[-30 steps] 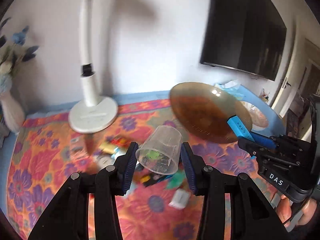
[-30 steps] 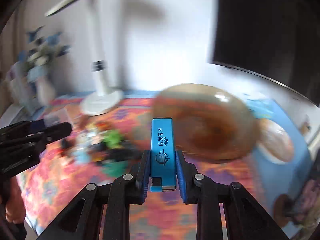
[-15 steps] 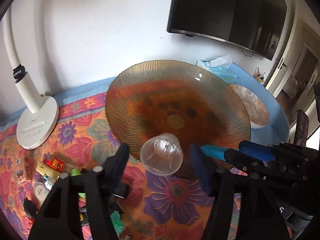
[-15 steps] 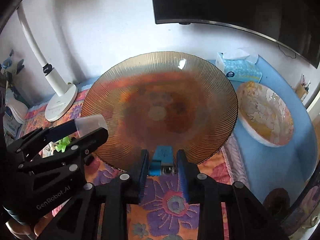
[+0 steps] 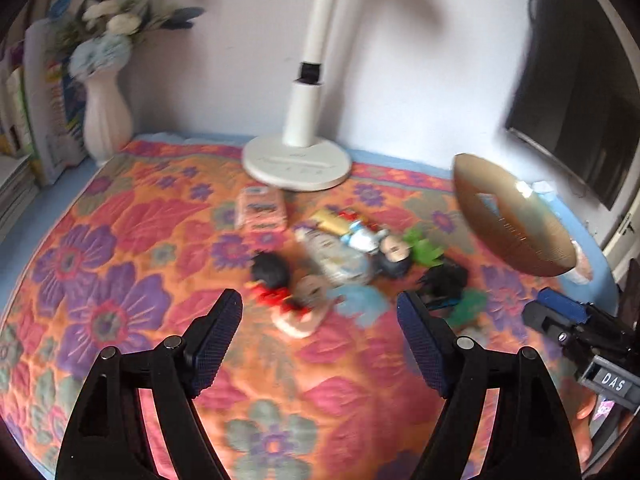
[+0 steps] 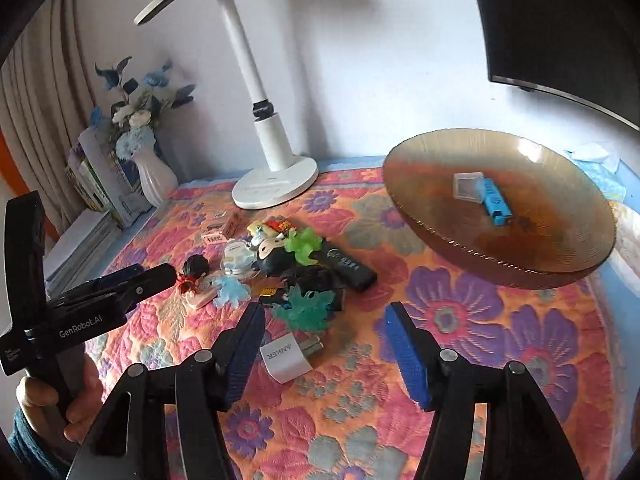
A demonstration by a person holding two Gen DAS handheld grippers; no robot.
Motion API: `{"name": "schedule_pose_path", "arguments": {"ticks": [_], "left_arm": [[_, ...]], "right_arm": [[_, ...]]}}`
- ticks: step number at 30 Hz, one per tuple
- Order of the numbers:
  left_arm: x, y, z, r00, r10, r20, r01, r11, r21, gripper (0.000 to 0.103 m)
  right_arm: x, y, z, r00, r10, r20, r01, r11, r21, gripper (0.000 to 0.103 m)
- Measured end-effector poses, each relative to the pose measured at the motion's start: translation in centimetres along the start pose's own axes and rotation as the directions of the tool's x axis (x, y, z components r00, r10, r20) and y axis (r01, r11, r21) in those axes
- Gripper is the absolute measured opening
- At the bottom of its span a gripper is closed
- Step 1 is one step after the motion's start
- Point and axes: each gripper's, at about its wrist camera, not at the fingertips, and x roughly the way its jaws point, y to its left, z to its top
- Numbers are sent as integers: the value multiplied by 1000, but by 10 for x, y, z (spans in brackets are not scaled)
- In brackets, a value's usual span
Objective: Organize rigid objects
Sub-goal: 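Grasp the red-and-black figurine with the left tool while the right tool grasps the white ANKER charger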
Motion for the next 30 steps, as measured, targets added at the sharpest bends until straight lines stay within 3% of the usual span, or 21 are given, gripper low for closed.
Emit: {"name": "schedule_pose_path", "arguments": {"ticks": [4,6,9,15,19,23,25,26,29,30], "left_arm": [[22,34,-17,996,71,-59,-73,997,-37,78],[26,41,-14,997,6,-76,-12,997,-77,78],[34,38,-13,993,-21,-113,15,999,-51,78],[30,32,-15,993,-3,-115,2,1000,-9,78],[24,38,2,992,-70,-108,61,995,-79,78],[45,49,25,988,-89,-125,70,986,-150,77],[61,50,29,984,-86,-154,63,986,-153,71],[69,50,29,981,-92,-169,65,985,-157,64],[78,47,29,980,-110,-165,84,984,-158,61],[77,44,28,982,-108,-158,86,986,-140,55]], "right_arm": [[31,-4,-16,999,-22,-38,22,1000,4,61],[32,-5,-16,999,8,-32,-8,1000,-3,61],[34,-2,-19,999,29,-41,-30,999,-17,63],[32,5,-22,999,-2,-45,0,999,-48,63],[22,3,-29,995,26,-96,-23,999,36,63],[23,6,-42,978,133,-158,-106,980,168,63],[30,12,-42,973,127,-191,-89,977,195,60],[35,18,-40,971,117,-206,-78,979,187,53],[46,33,-35,978,-9,-209,36,991,127,49],[53,35,-33,974,-38,-224,69,989,130,49]]}}
